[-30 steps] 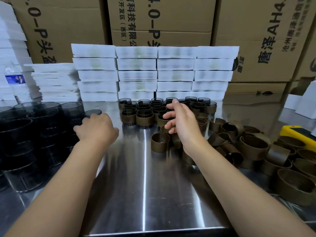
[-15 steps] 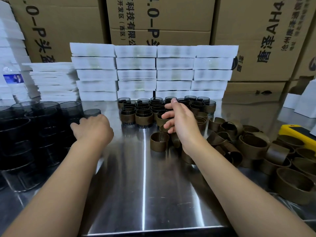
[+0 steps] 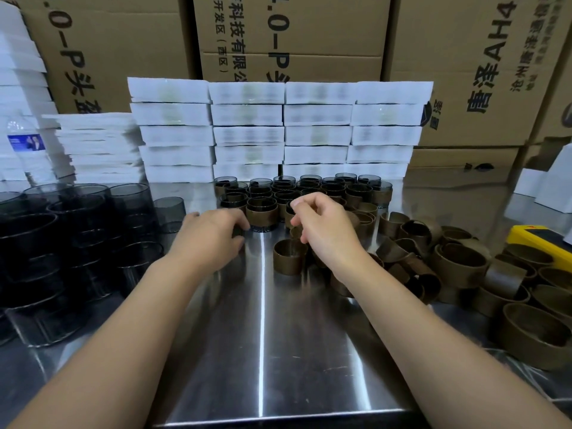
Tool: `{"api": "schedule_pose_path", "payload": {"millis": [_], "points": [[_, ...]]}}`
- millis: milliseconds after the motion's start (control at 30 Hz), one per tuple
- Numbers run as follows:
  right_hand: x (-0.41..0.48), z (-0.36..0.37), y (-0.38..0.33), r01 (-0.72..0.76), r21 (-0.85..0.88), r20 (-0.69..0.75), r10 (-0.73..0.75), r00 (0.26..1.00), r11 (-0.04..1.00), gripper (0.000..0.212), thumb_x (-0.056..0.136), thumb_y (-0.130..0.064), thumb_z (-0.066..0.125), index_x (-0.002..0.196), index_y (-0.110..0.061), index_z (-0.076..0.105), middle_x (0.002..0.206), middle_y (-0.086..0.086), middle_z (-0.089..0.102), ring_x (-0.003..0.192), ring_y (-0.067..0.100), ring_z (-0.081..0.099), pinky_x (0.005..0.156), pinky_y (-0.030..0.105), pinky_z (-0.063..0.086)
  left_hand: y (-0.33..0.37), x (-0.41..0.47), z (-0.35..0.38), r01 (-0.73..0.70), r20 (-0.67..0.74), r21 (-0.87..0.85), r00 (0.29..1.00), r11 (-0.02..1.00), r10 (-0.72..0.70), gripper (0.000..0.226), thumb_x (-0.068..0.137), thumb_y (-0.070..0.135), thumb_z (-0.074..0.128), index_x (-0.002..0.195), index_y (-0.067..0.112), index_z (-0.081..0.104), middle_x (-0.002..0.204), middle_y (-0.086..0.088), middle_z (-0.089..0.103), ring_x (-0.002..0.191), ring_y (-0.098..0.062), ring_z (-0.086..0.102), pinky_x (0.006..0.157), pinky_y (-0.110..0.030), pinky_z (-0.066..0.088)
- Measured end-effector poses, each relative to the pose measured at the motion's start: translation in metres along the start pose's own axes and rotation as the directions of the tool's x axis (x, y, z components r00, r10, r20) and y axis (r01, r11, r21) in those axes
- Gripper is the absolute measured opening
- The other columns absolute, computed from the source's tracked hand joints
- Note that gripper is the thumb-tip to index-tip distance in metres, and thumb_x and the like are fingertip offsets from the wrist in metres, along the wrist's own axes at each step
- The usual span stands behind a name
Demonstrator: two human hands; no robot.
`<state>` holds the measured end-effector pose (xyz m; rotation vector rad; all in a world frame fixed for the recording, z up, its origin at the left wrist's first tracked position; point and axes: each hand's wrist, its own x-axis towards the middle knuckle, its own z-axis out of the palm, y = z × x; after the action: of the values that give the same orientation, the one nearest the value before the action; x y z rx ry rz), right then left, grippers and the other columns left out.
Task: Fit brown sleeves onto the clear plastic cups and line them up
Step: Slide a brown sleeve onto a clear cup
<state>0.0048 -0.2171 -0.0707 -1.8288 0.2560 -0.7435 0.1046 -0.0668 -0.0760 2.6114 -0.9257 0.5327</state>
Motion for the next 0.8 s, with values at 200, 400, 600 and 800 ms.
{"api": "schedule_pose_path", "payload": {"millis": [200,400,600,800], "points": [[-0.006,0.002,0.009,0.36,-0.575,0.184,-0.313,0.932,0.735,0.02,0.088,-0.014,0.048,0.104,-0.02,0.058,0.097,-0.005,0.059,0.092,0.014,0.048,0.087,0.029,0.035,0.007,0.001,0.015,-0.11,0.166,-0.171,0.976,0.979,0.138,0.064,0.088,0.013,0.062,0.144,0.024,0.034,0.133,-0.005,0.053,0.119,-0.023,0.047,0.1,-0.039,0.041],[-0.006,0.001,0.015,0.398,-0.753,0.31,-0.25,0.917,0.524,0.03,0.086,-0.014,0.045,0.111,-0.025,0.058,0.112,-0.004,0.059,0.112,0.019,0.04,0.099,0.034,0.018,0.004,0.001,0.027,-0.117,0.227,-0.154,0.962,0.981,0.15,0.078,0.088,0.02,0.062,0.152,0.024,0.018,0.145,-0.003,0.04,0.13,-0.02,0.027,0.108,-0.039,0.034],[-0.005,0.002,0.02,0.371,-0.767,0.34,-0.159,0.927,0.524,0.031,0.086,-0.019,0.049,0.115,-0.027,0.057,0.124,0.0,0.049,0.123,0.022,0.033,0.111,0.036,0.01,-0.001,0.003,0.033,-0.04,0.084,-0.289,0.994,0.956,0.067,0.098,0.075,0.026,0.079,0.15,0.026,0.016,0.14,-0.002,0.035,0.131,-0.021,0.028,0.104,-0.03,0.03],[-0.006,0.003,0.025,0.378,-0.793,0.405,-0.05,0.913,0.477,0.037,0.087,-0.026,0.049,0.123,-0.027,0.057,0.135,0.001,0.045,0.131,0.025,0.028,0.116,0.047,-0.003,-0.009,0.005,0.036,0.035,0.011,-0.426,0.999,0.904,-0.034,0.105,0.064,0.027,0.084,0.146,0.035,0.018,0.117,0.006,0.028,0.113,-0.012,0.035,0.096,-0.027,0.035]]}}
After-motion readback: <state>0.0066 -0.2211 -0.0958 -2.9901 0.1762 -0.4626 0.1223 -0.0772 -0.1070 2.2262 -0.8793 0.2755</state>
